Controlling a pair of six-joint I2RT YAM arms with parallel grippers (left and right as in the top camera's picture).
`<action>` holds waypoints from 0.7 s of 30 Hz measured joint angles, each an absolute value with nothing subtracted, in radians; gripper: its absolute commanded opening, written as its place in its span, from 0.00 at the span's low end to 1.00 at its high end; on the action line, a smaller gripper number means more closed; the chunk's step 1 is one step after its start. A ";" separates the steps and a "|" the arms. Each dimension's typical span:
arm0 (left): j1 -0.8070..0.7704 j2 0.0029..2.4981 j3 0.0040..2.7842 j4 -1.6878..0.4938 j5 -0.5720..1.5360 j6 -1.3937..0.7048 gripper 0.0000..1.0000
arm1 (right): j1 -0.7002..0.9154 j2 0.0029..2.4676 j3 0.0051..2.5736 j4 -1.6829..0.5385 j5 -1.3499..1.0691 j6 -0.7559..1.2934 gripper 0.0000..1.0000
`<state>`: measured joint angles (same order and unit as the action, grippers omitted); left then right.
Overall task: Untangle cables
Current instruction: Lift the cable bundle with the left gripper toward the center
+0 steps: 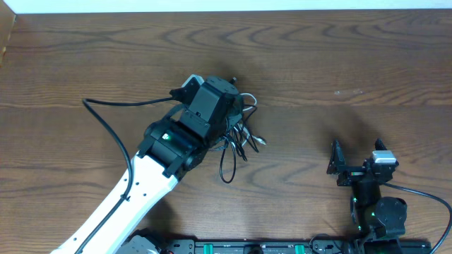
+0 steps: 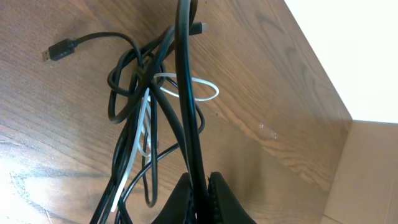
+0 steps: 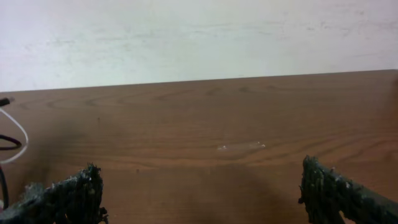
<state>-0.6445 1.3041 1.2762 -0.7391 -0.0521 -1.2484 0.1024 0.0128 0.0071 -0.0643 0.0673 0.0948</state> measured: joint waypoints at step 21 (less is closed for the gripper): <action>-0.644 1.304 1.276 -0.604 -0.052 -1.352 0.08 | 0.102 0.319 0.314 -0.036 -0.446 0.171 0.99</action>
<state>-0.6441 1.3037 1.2762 -0.6041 -0.0517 -1.3518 0.1024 0.3191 0.3138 -0.0364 -0.4458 0.1707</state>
